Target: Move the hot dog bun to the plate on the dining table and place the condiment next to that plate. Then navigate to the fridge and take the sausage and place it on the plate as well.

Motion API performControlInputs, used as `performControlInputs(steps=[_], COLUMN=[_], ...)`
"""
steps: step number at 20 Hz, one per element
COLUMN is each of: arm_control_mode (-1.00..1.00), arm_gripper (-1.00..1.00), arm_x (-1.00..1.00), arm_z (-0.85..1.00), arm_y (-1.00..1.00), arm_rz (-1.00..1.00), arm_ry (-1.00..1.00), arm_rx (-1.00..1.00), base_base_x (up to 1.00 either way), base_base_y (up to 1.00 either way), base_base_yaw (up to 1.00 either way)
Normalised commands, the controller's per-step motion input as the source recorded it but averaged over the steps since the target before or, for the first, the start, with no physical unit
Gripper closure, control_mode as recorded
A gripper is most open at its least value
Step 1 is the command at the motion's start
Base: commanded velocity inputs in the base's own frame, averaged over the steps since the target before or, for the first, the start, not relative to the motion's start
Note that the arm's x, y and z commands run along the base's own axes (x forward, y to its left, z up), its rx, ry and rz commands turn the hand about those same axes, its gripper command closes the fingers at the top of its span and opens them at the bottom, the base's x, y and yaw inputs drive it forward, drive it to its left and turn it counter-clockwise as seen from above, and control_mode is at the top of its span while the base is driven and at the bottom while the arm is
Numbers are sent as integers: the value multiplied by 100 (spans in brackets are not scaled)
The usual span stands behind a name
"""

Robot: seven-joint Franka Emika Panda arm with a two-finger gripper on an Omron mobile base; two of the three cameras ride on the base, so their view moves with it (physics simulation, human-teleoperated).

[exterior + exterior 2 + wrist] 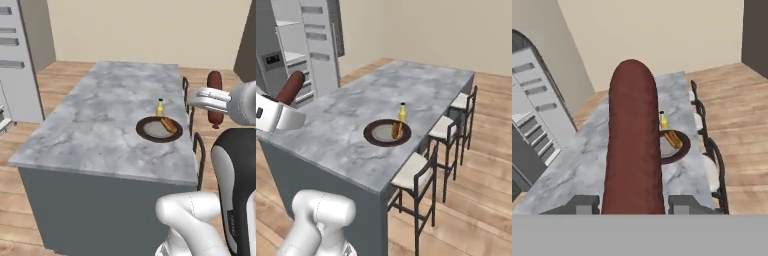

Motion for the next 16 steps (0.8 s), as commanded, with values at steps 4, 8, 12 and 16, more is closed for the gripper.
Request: performControlInputs(steps=[4,8,12,16], arm_control_mode=[100,100,100,100], arm_gripper=[100,100,100,100], arm_x=[0,0,0,0], arm_z=[0,0,0,0], arm_y=[0,0,0,0], arm_rz=[0,0,0,0], arm_ry=[0,0,0,0], arm_rx=[0,0,0,0], base_base_x=[45,40,35,26], base_base_y=[-66,-62,-63,-67], base_base_yaw=[53,55,55,53])
